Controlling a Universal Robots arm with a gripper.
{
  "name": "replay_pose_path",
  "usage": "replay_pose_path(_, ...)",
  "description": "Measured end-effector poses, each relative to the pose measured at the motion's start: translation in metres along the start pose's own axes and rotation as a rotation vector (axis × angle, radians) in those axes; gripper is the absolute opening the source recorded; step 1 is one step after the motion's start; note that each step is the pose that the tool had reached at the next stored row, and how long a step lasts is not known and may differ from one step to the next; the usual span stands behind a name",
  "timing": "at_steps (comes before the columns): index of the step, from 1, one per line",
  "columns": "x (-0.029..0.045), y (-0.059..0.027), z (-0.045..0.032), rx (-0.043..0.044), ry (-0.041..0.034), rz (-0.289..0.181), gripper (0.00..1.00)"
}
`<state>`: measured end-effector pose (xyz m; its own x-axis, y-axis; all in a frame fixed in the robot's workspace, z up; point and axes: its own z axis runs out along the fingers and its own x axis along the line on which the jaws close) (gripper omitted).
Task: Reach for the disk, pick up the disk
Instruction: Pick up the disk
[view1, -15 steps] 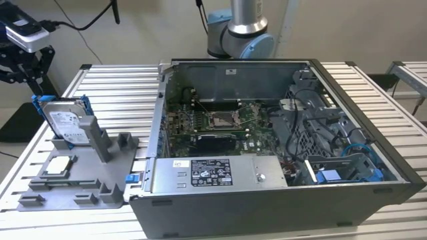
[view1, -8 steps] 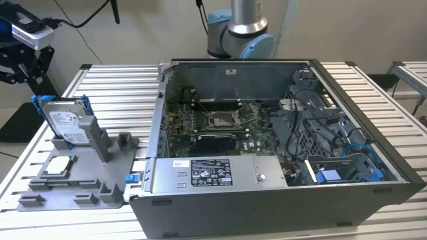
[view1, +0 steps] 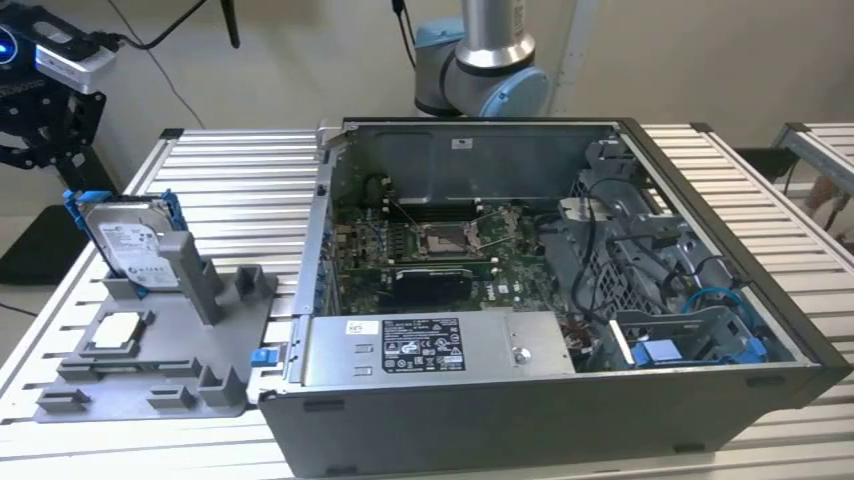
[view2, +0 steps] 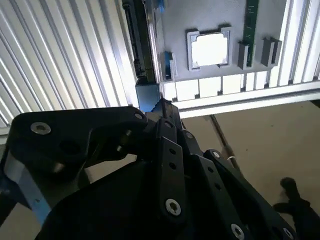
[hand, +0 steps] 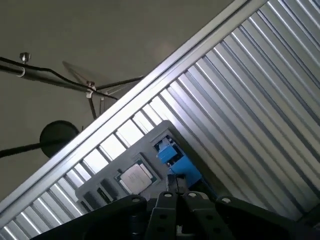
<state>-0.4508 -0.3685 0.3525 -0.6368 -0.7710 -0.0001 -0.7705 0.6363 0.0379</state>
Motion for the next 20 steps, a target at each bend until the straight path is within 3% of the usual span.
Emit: replay_pose_path(20, 0.0, 0.0, 0.0, 0.0, 0.0137, -0.36, 0.0)
